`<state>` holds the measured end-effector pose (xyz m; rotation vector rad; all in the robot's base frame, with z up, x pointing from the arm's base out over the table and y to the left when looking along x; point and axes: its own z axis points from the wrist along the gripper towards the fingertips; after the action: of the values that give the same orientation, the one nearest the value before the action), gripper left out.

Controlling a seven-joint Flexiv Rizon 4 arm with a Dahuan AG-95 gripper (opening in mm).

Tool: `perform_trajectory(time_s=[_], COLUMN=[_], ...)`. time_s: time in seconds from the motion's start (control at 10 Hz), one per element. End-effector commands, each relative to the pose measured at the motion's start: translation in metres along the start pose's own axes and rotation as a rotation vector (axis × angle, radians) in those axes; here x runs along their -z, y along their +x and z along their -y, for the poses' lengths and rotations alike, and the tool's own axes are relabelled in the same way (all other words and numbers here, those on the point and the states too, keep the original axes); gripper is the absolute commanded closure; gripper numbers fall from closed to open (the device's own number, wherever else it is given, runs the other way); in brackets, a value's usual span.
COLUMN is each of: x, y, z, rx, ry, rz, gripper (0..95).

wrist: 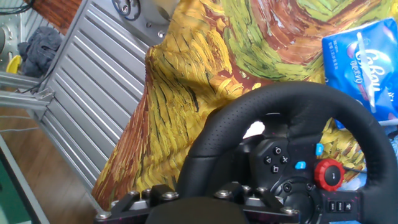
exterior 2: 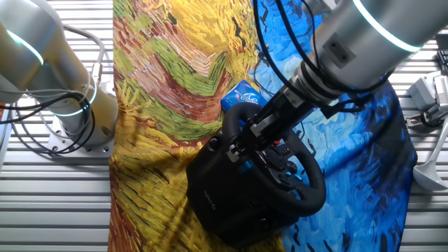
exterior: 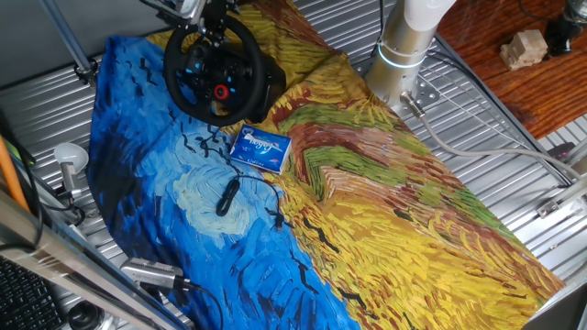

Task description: Rotate the steering wheel 90 degrees counterclockwise

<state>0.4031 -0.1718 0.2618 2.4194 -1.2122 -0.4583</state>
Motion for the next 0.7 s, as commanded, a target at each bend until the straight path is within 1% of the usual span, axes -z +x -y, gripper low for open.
perform_trajectory(time_s=[0.1, 0.3, 0.7], x=[-0.0003, -0.0003, -0.0012], y=[0.0001, 0.0001, 0.0007], z=[-0.0006, -0.0006, -0.0017], rx=[-0.006, -0.040, -0.058], ry=[0.002, 0.001, 0.000], rz=[-0.001, -0.005, -0.020], gripper=[38.0, 38.0, 38.0])
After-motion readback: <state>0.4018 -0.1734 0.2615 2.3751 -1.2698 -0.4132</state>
